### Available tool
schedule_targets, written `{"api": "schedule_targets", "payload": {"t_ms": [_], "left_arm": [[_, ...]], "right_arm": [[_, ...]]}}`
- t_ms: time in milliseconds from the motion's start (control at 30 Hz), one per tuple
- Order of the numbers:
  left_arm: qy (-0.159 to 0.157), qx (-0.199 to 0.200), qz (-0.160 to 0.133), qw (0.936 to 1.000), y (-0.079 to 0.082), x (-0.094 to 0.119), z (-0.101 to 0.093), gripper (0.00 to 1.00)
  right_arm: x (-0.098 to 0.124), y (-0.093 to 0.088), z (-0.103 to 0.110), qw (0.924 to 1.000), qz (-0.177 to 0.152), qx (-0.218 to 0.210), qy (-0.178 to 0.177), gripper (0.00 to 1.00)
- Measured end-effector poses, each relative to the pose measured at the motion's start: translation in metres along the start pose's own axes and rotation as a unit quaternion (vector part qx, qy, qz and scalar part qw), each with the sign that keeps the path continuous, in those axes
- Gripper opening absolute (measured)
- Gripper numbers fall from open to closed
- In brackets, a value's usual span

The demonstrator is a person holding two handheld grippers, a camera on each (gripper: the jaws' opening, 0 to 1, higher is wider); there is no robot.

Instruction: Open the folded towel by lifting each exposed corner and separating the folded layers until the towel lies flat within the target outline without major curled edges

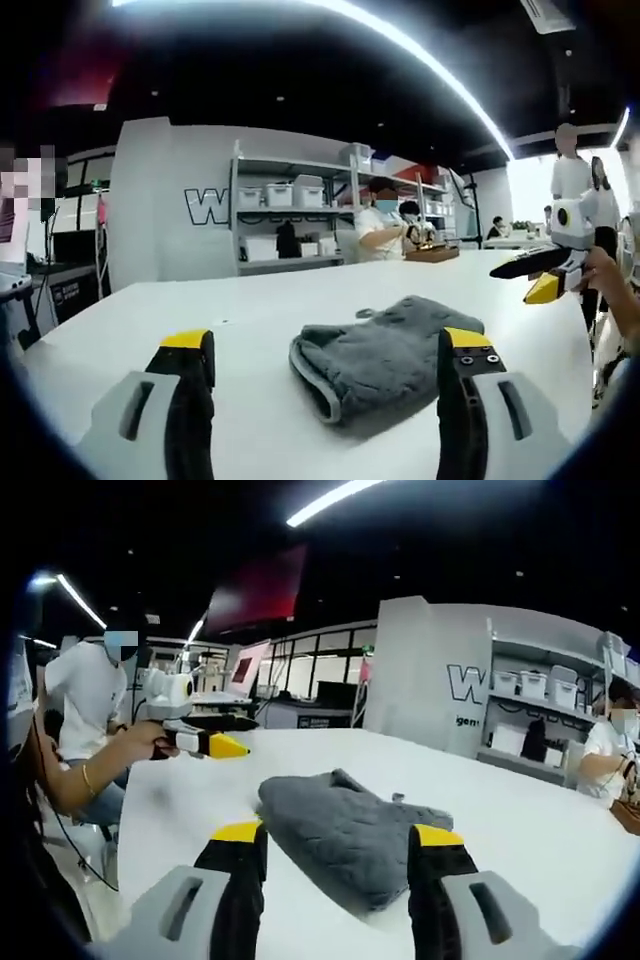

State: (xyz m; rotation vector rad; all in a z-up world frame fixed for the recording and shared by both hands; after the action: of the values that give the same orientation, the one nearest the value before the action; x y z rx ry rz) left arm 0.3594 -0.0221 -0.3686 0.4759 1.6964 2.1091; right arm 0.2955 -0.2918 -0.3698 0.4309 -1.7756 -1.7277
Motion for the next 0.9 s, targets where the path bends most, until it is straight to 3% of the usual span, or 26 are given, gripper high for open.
{"api": "schedule_targets", "payload": {"t_ms": [233,533,600,900], "left_arm": [[-0.009,0.005,0.003,0.9999,0.000,-0.017,0.007,0.91],[-0.012,-0.004,0.012,0.9999,-0.004,-0.031,0.008,0.91],[0.000,-0.002,0.019,0.9998,-0.008,-0.039,0.015,0.91],[-0.019,-0.003,0.030,0.9994,-0.013,-0.058,0.012,0.90]], "right_arm": [[-0.007,0.013,-0.012,0.9999,-0.002,0.009,-0.009,0.55],[-0.016,0.011,-0.030,0.9993,-0.009,-0.020,-0.031,0.54],[-0.022,0.012,-0.040,0.9987,-0.018,-0.027,-0.039,0.54],[-0.042,0.000,-0.055,0.9978,-0.006,-0.051,-0.042,0.53]]}}
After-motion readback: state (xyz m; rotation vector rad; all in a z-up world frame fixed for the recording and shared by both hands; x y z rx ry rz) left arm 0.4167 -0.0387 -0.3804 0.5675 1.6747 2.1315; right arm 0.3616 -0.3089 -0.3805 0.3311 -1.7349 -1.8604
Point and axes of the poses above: the point that each gripper's makers call its tool centre point, and the gripper's own axes: x roughly backward along the fingers, z roughly to its left, y roughly out of its top, the point moved 4 cm from there along x, roughly backward along the fingers, and after that the axes turned 11 degrees about -x, right-handed, at the moved point
